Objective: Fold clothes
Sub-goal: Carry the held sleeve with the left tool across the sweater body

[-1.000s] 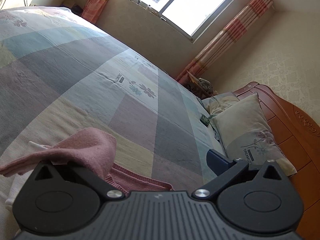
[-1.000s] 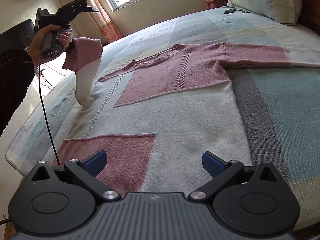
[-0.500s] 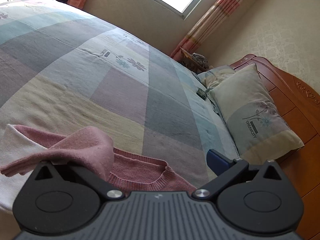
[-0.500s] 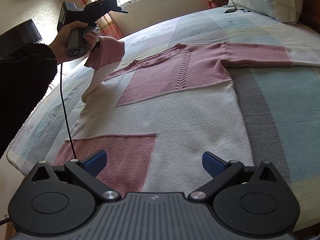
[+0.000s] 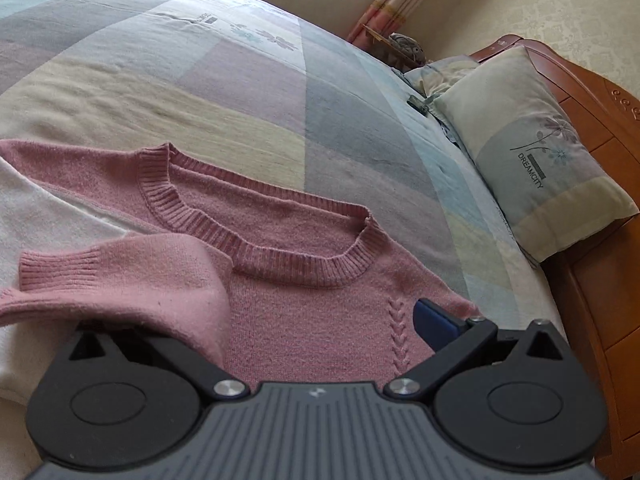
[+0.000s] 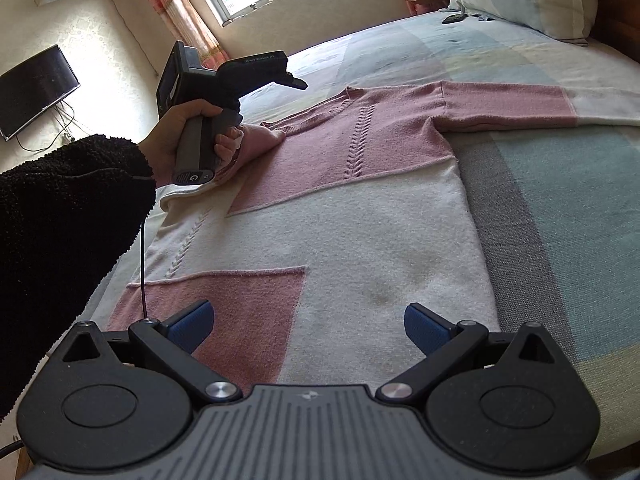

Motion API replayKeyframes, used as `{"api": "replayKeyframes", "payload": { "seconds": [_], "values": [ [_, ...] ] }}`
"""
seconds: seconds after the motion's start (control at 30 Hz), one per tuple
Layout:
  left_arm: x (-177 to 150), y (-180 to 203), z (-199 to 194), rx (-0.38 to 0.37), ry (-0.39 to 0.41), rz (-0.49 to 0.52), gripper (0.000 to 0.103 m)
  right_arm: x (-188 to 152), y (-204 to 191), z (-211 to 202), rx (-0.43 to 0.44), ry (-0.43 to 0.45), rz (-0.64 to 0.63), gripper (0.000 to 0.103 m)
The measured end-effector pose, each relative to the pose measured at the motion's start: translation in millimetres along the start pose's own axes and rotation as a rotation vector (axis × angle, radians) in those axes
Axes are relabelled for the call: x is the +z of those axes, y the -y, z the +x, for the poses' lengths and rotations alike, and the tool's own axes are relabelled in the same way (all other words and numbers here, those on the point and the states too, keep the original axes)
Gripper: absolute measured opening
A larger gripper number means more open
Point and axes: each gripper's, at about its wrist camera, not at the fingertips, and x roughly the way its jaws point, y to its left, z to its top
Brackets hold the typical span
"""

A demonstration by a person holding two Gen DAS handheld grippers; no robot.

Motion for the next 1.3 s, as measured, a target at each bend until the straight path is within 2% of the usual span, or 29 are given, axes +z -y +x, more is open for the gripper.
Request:
{"api": "replayKeyframes", "payload": {
  "seconds": [0.17, 0.27, 0.37, 0.57, 0.7, 1.03, 1.3],
  "values": [
    [-18, -14, -11, -0.057, 0.001, -0.052, 0.102, 0, 1, -1, 0.003, 0.001, 0.001, 0.103],
    [-25, -31, -27, -0.094, 0.039, -0.129, 0.102, -1, 1, -2, 0.006, 0.004, 0.003, 0.103],
    [-20, -43, -37, -0.068, 0.110, -0.167, 0.102, -1, 1, -3, 0.006, 0.006, 0.007, 0.103],
    [0, -34, -37, -0.053, 0.159, -0.156, 0.102, -1, 1, -3, 0.010, 0.005, 0.008, 0.103],
    [-1, -5, -32, -0.097, 0.142, -0.060, 0.102, -1, 1, -2, 0.009, 0.003, 0.006, 0.103],
    [-16, 35, -20, -0.205, 0.013, 0.091, 0.102, -1, 2, -3, 0.005, 0.004, 0.010, 0.103],
    [-12, 22, -29, -0.125, 0.015, 0.130, 0.102, 0, 3, -3, 0.005, 0.006, 0.016, 0.103]
  ]
}}
